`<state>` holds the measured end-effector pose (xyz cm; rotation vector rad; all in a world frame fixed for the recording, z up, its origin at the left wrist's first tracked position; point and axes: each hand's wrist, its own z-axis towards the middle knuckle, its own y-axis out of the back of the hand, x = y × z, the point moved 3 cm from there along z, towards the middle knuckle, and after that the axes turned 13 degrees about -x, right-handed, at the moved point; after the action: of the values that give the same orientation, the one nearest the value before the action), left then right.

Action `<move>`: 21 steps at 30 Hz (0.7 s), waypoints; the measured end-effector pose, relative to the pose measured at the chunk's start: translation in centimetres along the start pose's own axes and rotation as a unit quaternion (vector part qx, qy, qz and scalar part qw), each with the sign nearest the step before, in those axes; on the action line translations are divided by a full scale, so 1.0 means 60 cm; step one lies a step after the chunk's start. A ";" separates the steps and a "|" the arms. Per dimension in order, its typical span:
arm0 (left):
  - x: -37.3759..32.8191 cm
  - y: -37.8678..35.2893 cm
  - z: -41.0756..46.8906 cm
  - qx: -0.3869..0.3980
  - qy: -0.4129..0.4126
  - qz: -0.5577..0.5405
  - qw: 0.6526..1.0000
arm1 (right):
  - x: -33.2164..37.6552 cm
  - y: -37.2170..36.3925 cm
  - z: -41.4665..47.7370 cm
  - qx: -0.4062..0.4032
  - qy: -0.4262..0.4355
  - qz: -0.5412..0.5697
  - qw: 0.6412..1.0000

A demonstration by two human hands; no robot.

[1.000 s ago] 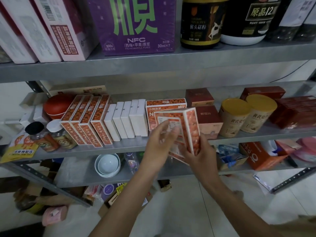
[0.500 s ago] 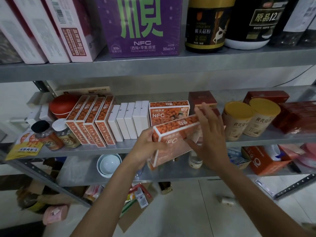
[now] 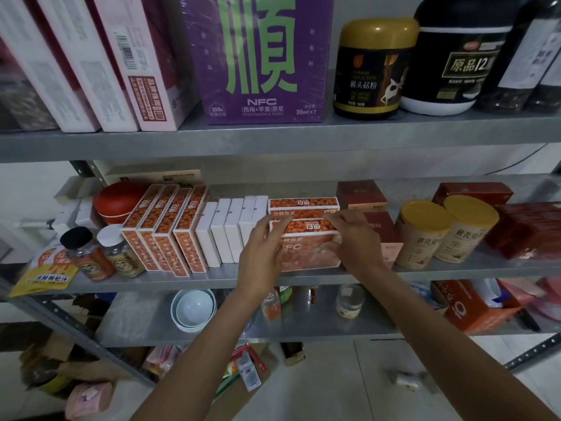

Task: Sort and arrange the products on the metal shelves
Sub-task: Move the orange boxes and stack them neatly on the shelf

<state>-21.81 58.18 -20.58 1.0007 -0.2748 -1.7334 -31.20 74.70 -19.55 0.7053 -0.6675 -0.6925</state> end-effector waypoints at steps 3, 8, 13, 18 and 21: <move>0.007 -0.008 0.006 0.006 -0.006 0.061 0.998 | -0.006 -0.020 0.002 0.016 0.002 0.002 1.000; 0.008 -0.035 0.006 0.071 -0.056 0.183 0.979 | -0.021 -0.036 0.003 0.024 0.005 0.027 0.999; 0.007 -0.040 0.018 0.053 -0.078 0.219 0.971 | -0.027 -0.041 0.012 0.035 0.017 0.015 0.999; 0.019 -0.055 0.022 0.071 -0.073 0.235 0.967 | -0.043 -0.013 0.058 -0.046 -0.006 0.101 0.994; 0.030 -0.069 0.015 0.111 -0.054 0.237 0.964 | -0.062 -0.013 0.112 -0.008 -0.028 0.086 0.996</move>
<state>-25.44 58.05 -23.43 0.9081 -0.7304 -1.3364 -38.59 74.71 -17.34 0.6078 -0.7652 -0.5599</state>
